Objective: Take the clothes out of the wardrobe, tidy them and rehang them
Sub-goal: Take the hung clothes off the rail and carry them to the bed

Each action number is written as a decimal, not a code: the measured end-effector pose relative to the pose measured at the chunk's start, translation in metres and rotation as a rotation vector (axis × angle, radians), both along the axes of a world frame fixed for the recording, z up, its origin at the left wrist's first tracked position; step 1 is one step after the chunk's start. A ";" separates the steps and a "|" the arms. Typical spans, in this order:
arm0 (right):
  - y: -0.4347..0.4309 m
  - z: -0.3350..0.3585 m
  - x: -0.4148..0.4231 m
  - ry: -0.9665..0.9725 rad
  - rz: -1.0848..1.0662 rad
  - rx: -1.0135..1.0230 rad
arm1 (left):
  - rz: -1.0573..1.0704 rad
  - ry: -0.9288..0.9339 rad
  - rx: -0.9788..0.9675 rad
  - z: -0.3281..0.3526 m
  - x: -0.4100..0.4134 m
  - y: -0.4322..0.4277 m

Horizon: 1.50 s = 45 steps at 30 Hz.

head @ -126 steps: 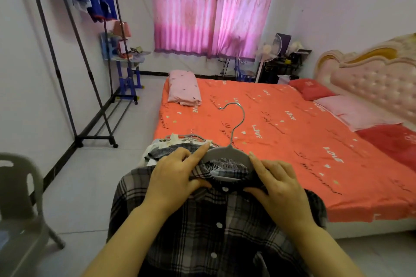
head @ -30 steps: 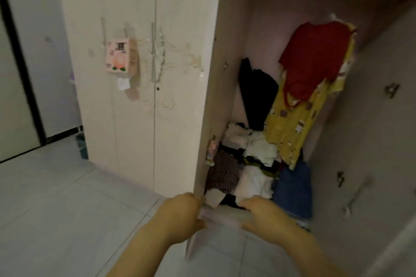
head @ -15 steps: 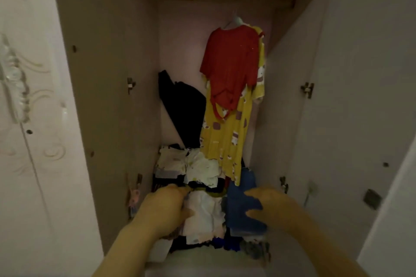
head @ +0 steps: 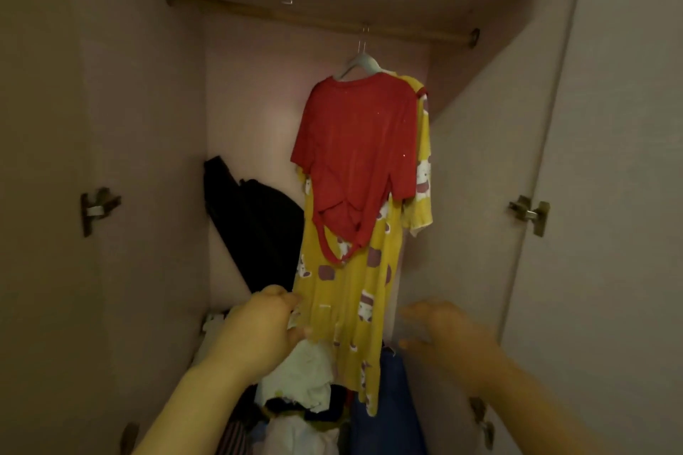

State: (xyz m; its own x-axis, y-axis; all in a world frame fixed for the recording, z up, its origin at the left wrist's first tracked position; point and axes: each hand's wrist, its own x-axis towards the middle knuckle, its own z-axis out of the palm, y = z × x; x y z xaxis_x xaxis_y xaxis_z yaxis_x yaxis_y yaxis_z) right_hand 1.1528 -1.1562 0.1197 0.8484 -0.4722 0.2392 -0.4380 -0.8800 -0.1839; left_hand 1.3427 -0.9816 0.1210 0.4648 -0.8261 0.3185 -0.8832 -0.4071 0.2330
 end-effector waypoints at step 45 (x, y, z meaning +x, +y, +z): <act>-0.362 0.340 0.362 -0.819 -0.066 -0.897 | -0.028 -0.472 -0.847 0.249 0.306 -0.354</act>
State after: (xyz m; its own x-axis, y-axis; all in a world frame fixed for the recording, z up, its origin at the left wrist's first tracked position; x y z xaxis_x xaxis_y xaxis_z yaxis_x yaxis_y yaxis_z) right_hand 1.5152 -1.5185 0.4597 0.2735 0.0996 0.9567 -0.5260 -0.8172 0.2355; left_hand 1.6489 -1.3358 0.3700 0.1207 -0.2463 0.9617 -0.9677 -0.2450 0.0587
